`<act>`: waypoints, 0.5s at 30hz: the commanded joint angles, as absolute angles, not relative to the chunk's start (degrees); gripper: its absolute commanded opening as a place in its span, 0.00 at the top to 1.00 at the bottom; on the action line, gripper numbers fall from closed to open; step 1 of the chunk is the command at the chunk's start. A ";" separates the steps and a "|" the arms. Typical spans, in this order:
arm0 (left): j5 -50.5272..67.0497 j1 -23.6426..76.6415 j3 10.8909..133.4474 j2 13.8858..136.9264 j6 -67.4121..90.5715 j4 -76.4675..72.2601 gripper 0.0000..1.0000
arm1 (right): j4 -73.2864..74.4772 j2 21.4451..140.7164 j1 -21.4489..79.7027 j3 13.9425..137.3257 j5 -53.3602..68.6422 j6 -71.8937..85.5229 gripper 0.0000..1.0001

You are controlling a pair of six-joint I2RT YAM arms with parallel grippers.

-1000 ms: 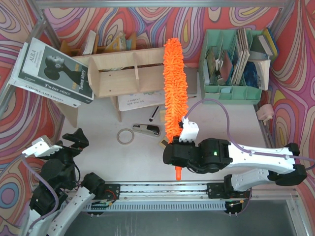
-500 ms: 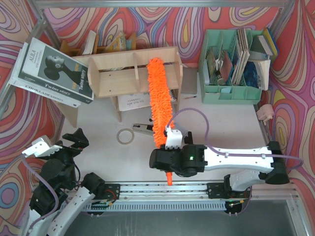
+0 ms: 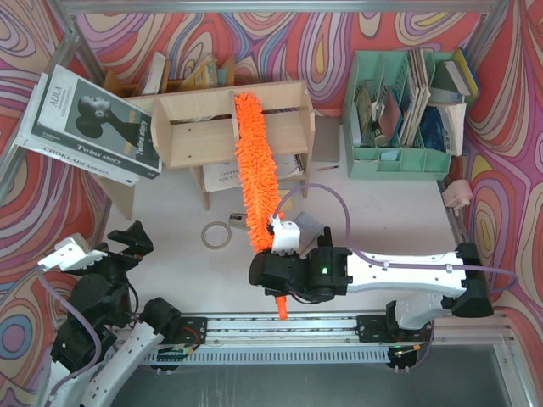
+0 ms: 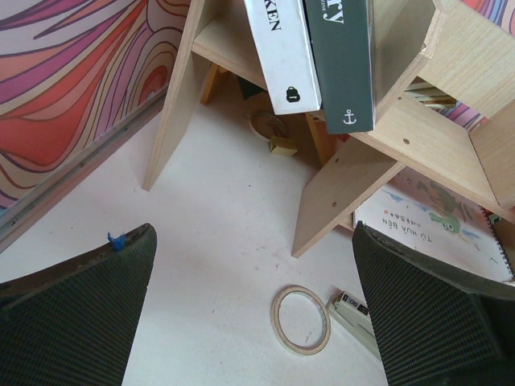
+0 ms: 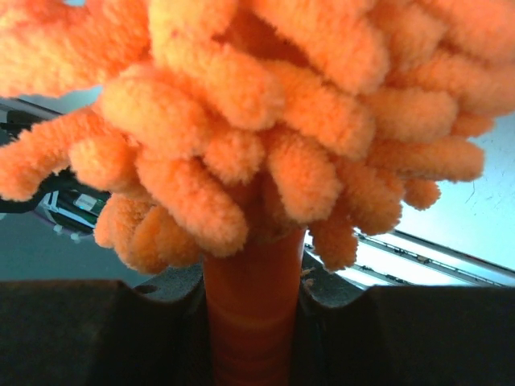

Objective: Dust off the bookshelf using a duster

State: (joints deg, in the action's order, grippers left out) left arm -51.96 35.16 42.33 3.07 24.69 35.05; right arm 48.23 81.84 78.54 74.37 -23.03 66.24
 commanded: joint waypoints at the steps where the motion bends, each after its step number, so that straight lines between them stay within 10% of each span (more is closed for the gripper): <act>1: -53.12 34.89 42.80 2.40 24.87 35.33 0.01 | 45.40 81.28 78.61 77.29 -25.76 61.72 1.00; 15: -53.17 34.90 42.80 2.41 24.87 35.40 0.02 | 45.70 78.55 78.52 72.10 -25.59 65.07 1.00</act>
State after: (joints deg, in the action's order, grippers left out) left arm -51.96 35.16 42.33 3.07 24.69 35.05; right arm 47.77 79.66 78.37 74.48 -23.97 65.34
